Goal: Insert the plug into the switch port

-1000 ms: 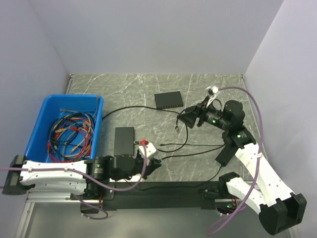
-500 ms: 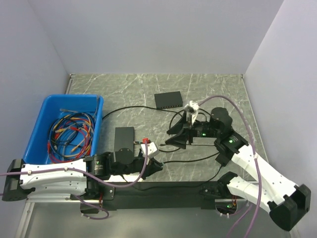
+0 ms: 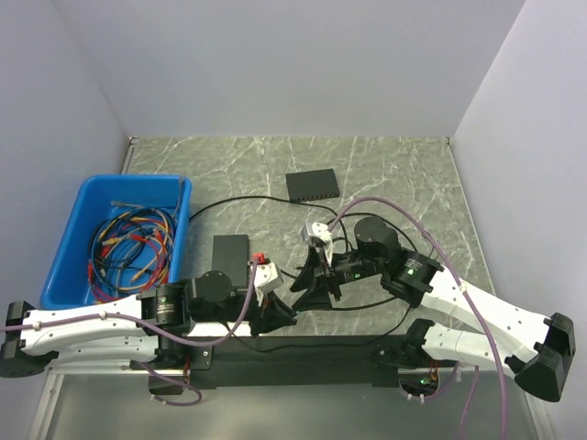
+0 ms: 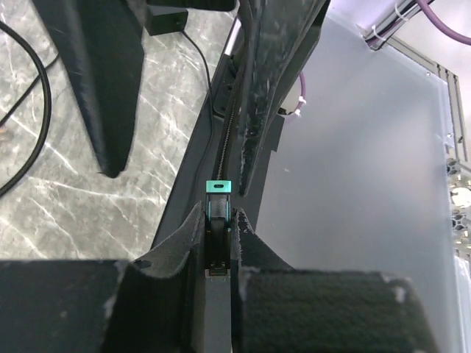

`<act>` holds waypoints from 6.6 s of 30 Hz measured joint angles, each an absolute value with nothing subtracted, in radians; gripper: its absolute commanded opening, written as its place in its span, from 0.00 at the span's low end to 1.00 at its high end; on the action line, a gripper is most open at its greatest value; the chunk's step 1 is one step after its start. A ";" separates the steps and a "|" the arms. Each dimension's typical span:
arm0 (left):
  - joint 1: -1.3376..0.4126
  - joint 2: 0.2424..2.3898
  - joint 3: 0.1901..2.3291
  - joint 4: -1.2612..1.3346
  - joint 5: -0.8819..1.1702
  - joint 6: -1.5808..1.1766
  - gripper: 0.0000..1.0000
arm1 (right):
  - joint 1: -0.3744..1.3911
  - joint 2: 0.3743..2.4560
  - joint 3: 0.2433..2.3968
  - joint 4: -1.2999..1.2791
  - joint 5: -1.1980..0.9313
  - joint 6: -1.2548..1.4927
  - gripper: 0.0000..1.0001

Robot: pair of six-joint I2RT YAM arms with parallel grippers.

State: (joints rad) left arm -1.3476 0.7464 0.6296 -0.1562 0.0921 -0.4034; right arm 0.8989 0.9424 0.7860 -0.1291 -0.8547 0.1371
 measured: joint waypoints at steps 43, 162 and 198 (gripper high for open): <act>-1.347 0.670 0.664 -0.305 0.023 -0.476 0.00 | 1.058 1.006 0.838 -0.225 -0.723 0.075 0.29; -0.551 1.624 0.704 0.290 -0.029 -0.592 0.90 | 1.107 1.455 0.741 -0.053 -0.017 0.344 0.00; -0.520 1.461 0.249 0.818 -0.159 -0.770 0.87 | 1.259 1.676 0.754 0.171 0.377 0.545 0.00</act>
State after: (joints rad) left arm -0.5201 1.4612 0.2493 0.8185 -0.1585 -0.7696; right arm 1.2591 1.6760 0.7536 0.1715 0.3771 0.5449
